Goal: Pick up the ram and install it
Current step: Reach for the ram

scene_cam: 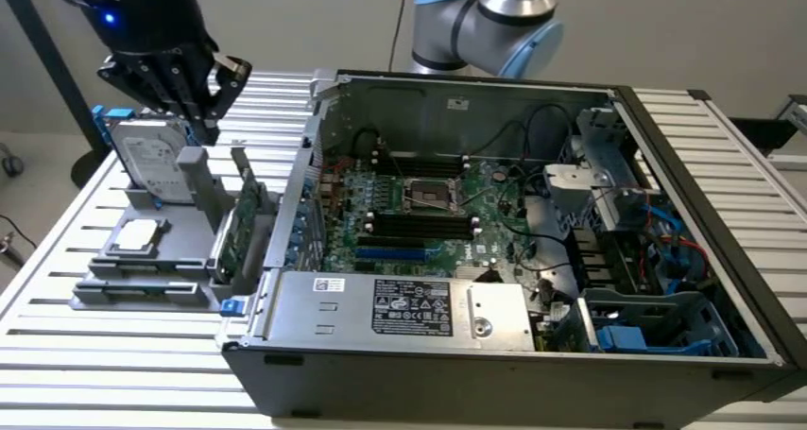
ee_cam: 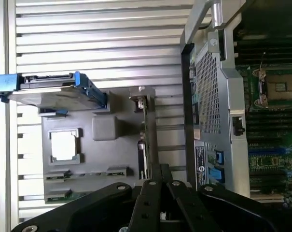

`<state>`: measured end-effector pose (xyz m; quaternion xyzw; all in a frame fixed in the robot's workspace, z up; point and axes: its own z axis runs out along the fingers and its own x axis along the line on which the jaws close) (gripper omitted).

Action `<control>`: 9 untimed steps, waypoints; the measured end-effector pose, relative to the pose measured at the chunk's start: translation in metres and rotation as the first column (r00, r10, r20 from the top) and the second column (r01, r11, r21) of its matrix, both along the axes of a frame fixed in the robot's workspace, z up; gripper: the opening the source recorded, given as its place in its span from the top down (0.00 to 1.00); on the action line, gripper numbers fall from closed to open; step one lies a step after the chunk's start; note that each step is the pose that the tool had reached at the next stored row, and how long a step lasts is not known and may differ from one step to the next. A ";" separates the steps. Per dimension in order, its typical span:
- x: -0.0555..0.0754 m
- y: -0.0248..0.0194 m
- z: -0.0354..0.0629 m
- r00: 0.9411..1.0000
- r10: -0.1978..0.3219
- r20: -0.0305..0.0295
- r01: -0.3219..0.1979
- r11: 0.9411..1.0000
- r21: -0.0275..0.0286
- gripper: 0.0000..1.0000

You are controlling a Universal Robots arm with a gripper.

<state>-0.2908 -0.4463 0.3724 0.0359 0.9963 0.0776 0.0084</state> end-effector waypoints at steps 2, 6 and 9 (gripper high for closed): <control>-0.009 -0.0014 -0.0020 1.000 0.000 0.000 0.000 1.000 0.000 0.89; -0.027 -0.0042 -0.0060 1.000 0.000 0.000 0.000 1.000 0.000 0.89; -0.041 -0.0064 -0.0092 1.000 0.000 0.000 0.000 1.000 0.000 0.89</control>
